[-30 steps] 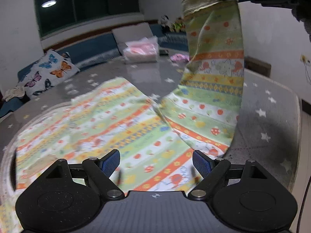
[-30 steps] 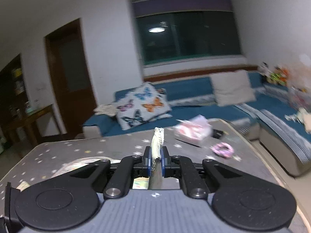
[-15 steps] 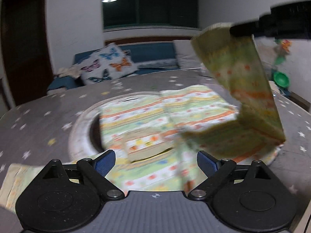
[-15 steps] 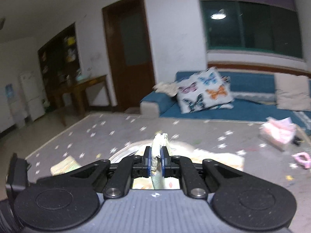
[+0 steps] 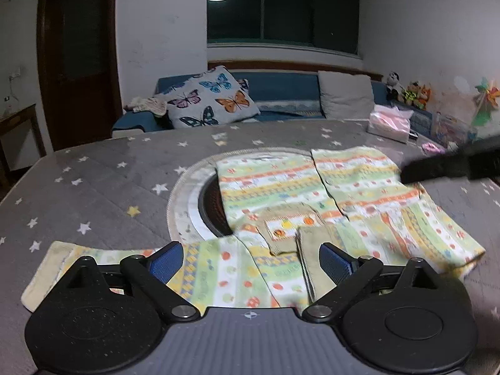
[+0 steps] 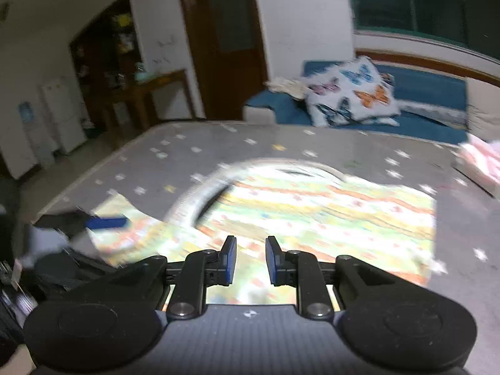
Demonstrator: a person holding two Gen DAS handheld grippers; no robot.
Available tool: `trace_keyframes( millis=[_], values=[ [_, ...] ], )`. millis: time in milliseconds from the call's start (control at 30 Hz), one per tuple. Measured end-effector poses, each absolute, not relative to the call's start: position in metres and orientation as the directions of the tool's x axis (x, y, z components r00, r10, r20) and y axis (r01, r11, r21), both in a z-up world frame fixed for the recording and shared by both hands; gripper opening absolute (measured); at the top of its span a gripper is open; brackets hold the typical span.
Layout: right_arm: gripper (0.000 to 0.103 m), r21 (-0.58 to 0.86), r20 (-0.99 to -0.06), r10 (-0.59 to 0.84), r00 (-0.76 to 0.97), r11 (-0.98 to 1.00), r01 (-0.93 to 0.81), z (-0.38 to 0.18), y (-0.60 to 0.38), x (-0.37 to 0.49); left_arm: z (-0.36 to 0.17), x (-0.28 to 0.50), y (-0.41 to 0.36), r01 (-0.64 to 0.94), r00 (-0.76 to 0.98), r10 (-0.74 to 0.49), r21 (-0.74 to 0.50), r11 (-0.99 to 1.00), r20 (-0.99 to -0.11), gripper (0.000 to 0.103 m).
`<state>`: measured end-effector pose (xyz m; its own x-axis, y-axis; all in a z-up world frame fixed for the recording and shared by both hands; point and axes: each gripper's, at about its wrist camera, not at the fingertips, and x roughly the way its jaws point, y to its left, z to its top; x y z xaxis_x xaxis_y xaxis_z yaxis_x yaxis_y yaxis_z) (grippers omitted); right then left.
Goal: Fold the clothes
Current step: 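Grasp the sleeve cuff with the right gripper and fold it across the shirt body, then grasp the khaki sleeve cuff with the left gripper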
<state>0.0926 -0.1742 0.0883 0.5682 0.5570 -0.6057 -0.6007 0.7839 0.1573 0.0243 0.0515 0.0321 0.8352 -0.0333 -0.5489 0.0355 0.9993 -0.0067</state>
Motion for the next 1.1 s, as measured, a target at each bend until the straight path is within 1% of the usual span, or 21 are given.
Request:
trace_keyframes(
  millis=[200, 333, 433, 533, 733, 833, 967, 1100],
  values=[
    [0.020, 0.118, -0.695, 0.434, 0.573, 0.855, -0.505, 0.057, -0.221, 0.091, 0.030, 0.036, 0.032, 0.085, 0.825, -0.070, 0.002, 0.996, -0.561, 0.097],
    [0.020, 0.105, -0.731, 0.372, 0.572, 0.890, -0.444, 0.037, -0.247, 0.089, 0.025, 0.048, 0.015, 0.127, 0.815, -0.097, 0.013, 0.992, -0.571, 0.097],
    [0.020, 0.098, -0.752, 0.330, 0.570, 0.912, -0.399, 0.027, -0.263, 0.091, 0.020, 0.056, 0.002, 0.146, 0.811, -0.095, 0.043, 0.988, -0.577, 0.097],
    [0.020, 0.100, -0.739, 0.329, 0.588, 0.917, -0.387, 0.032, -0.270, 0.092, 0.016, 0.065, -0.004, 0.144, 0.807, -0.080, 0.064, 0.987, -0.585, 0.097],
    [0.020, 0.125, -0.674, 0.390, 0.627, 0.897, -0.424, 0.043, -0.255, 0.114, 0.010, 0.080, -0.007, 0.116, 0.802, -0.043, 0.084, 0.990, -0.596, 0.097],
    [0.020, 0.112, -0.675, 0.392, 0.625, 0.892, -0.438, 0.035, -0.243, 0.129, 0.006, 0.085, -0.006, 0.097, 0.798, -0.018, 0.100, 0.990, -0.602, 0.097],
    [0.020, 0.104, -0.705, 0.361, 0.610, 0.904, -0.414, 0.017, -0.243, 0.142, -0.003, 0.090, -0.003, 0.069, 0.789, 0.021, 0.123, 0.990, -0.614, 0.097],
    [0.021, 0.093, -0.705, 0.352, 0.616, 0.907, -0.411, 0.019, -0.246, 0.138, -0.013, 0.093, -0.002, 0.071, 0.779, 0.032, 0.139, 0.988, -0.626, 0.098]
  ],
)
